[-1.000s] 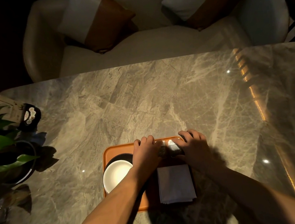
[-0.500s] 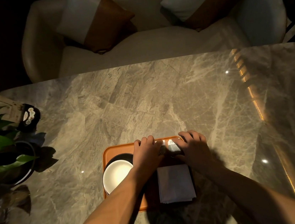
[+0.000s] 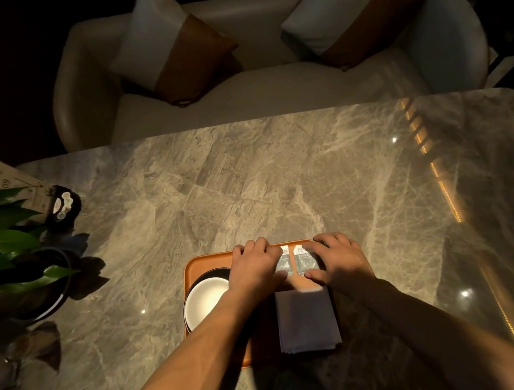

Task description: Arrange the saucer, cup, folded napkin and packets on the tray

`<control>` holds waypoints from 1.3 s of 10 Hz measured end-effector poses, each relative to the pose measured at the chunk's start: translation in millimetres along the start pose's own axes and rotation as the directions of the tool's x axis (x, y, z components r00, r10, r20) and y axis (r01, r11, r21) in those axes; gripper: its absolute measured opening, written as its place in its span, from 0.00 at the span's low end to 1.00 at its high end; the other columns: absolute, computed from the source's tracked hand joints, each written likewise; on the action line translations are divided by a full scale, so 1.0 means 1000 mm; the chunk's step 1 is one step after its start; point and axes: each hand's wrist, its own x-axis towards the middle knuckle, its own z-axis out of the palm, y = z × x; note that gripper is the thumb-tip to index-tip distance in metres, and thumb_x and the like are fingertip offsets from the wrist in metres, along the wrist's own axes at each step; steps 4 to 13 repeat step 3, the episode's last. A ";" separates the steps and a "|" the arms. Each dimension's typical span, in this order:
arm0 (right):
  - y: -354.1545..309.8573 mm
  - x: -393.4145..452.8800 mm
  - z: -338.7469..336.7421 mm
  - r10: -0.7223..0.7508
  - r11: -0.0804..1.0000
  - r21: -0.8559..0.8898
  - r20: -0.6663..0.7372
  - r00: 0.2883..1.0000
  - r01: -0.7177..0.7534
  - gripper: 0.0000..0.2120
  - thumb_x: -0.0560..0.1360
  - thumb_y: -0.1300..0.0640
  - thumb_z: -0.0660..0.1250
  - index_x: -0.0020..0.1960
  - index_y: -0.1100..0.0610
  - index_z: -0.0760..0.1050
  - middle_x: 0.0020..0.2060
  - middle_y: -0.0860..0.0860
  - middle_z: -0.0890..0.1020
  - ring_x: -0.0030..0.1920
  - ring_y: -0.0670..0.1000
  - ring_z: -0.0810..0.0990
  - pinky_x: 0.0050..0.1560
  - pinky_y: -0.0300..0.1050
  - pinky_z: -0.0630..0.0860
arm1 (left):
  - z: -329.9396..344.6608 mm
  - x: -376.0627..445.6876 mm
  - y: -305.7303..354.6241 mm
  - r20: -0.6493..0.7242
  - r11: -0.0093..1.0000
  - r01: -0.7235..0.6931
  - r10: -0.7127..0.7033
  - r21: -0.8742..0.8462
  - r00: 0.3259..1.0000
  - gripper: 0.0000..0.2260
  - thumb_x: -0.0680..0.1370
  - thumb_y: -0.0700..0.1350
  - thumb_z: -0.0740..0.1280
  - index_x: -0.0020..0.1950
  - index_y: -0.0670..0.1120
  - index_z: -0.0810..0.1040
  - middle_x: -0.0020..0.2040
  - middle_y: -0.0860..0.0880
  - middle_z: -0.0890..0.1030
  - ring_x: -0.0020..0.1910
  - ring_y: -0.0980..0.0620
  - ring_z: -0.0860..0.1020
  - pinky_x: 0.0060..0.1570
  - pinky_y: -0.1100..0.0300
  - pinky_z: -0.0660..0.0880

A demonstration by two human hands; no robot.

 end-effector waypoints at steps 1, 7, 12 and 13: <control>0.001 -0.002 -0.006 -0.002 1.000 0.018 0.058 0.998 0.001 0.27 0.72 0.38 0.65 0.70 0.44 0.69 0.68 0.46 0.72 0.69 0.52 0.65 0.67 0.53 0.62 | -0.010 -0.006 -0.002 0.044 0.998 0.002 0.000 -0.058 0.999 0.22 0.74 0.60 0.64 0.66 0.55 0.73 0.61 0.50 0.73 0.60 0.48 0.70 0.62 0.50 0.61; -0.001 -0.016 -0.041 -0.089 0.996 0.026 -0.004 0.996 0.089 0.22 0.75 0.40 0.64 0.67 0.45 0.73 0.62 0.46 0.79 0.63 0.50 0.74 0.63 0.51 0.70 | -0.047 -0.026 -0.017 0.013 0.986 -0.070 0.073 -0.150 0.997 0.22 0.75 0.61 0.65 0.68 0.57 0.73 0.63 0.53 0.74 0.64 0.51 0.70 0.62 0.52 0.64; -0.001 -0.016 -0.041 -0.089 0.996 0.026 -0.004 0.996 0.089 0.22 0.75 0.40 0.64 0.67 0.45 0.73 0.62 0.46 0.79 0.63 0.50 0.74 0.63 0.51 0.70 | -0.047 -0.026 -0.017 0.013 0.986 -0.070 0.073 -0.150 0.997 0.22 0.75 0.61 0.65 0.68 0.57 0.73 0.63 0.53 0.74 0.64 0.51 0.70 0.62 0.52 0.64; -0.001 -0.016 -0.041 -0.089 0.996 0.026 -0.004 0.996 0.089 0.22 0.75 0.40 0.64 0.67 0.45 0.73 0.62 0.46 0.79 0.63 0.50 0.74 0.63 0.51 0.70 | -0.047 -0.026 -0.017 0.013 0.986 -0.070 0.073 -0.150 0.997 0.22 0.75 0.61 0.65 0.68 0.57 0.73 0.63 0.53 0.74 0.64 0.51 0.70 0.62 0.52 0.64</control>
